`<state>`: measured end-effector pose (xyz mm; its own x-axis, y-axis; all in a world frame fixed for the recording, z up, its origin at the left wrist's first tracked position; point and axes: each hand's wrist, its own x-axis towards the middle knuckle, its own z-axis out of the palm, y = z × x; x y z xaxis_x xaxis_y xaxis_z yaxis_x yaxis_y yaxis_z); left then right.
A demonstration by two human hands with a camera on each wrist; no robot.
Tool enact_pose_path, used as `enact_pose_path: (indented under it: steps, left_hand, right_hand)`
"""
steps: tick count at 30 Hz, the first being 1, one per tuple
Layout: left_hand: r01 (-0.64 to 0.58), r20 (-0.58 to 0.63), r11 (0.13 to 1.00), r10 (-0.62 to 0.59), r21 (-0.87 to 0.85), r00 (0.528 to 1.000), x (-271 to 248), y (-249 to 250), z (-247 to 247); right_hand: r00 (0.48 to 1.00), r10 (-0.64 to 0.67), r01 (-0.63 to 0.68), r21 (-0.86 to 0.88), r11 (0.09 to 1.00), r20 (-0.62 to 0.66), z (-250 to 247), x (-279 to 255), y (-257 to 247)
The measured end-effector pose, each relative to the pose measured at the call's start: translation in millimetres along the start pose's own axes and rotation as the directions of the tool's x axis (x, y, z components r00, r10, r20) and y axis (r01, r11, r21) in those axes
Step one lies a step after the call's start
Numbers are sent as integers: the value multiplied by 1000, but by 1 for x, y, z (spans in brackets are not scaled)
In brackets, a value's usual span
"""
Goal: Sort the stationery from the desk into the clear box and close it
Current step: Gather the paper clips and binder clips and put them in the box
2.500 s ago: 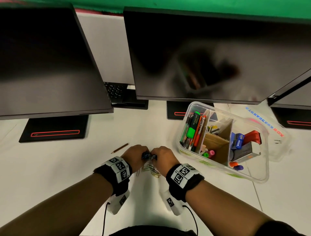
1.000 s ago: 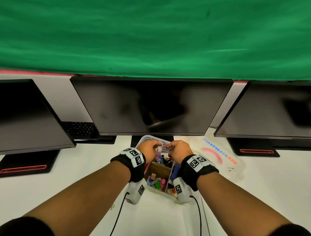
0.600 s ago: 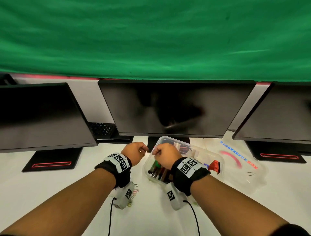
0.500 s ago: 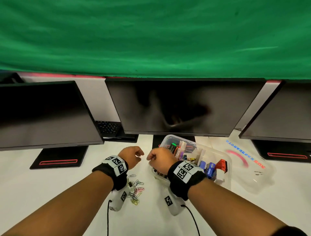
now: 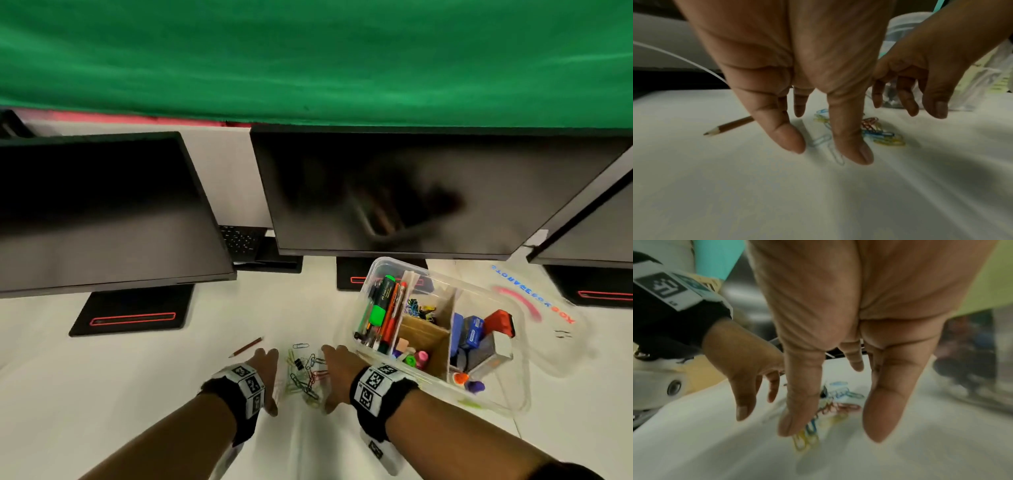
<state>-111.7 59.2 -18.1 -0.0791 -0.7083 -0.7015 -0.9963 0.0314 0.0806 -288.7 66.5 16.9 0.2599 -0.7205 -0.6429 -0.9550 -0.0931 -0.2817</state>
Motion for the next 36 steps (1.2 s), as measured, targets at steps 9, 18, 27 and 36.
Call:
enact_pose_path:
  steps: [9, 18, 27, 36]
  left_hand:
    - [-106, -162, 955, 63, -276, 985, 26, 15, -2]
    - [-181, -188, 954, 137, -239, 973, 30, 17, -22]
    - [-253, -182, 965, 238, -63, 954, 15, 32, -13]
    - [-237, -213, 946, 190, -222, 958, 10, 35, 1]
  right_hand:
    - [996, -18, 16, -30, 999, -82, 18, 26, -4]
    - [993, 66, -48, 176, 983, -96, 6, 47, -2]
    - [982, -2, 20, 93, 995, -190, 19, 56, -13]
    - [991, -20, 36, 117, 992, -134, 21, 40, -9]
